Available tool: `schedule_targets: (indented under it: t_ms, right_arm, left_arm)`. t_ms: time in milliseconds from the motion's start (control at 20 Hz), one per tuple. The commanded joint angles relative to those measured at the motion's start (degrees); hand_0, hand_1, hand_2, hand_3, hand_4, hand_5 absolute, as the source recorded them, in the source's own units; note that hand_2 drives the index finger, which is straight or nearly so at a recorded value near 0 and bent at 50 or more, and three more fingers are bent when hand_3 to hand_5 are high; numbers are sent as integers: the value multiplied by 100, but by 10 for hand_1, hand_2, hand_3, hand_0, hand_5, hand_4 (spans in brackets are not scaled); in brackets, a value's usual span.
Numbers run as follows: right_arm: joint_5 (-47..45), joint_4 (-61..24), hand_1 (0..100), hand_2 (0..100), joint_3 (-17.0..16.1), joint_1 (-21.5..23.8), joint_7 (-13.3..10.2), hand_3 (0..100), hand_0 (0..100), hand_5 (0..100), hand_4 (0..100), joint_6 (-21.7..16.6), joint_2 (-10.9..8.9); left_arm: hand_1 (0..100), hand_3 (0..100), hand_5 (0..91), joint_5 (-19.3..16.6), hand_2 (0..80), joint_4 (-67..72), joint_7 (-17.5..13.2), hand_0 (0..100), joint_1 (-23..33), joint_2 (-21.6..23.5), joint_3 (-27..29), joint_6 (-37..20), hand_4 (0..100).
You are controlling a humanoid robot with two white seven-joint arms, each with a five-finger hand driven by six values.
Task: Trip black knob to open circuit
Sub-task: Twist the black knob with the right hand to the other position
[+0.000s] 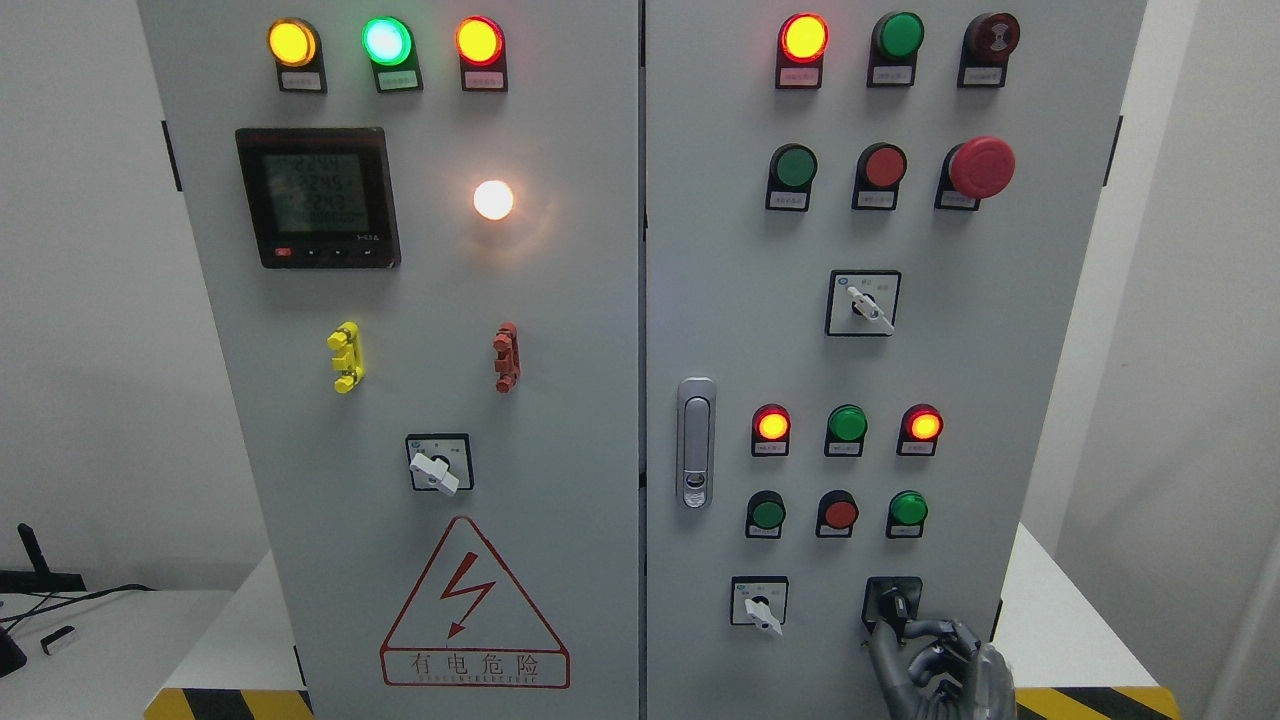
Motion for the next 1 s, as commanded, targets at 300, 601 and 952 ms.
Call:
schedule_targets:
  t_ms: [300,601,952]
  right_arm:
    - [-1,-5,656,567,203,0,19,894,321,985,870,-14,0]
    - [-1,-5,657,569,203,-18,19,894,318,987,872,-14,0]
    - [-79,-5,656,572,202,-27,19,895,316,988,879,-14,0]
  left_arm:
    - [389,0,0,-176,0,-3,-2,120,0,4,0,3,0]
    - [389,0,0,-176,0,5,-2,120,0,4,0,3,0]
    - [389,0,0,-176,0,-3,-2,120,0,4,0,3,0]
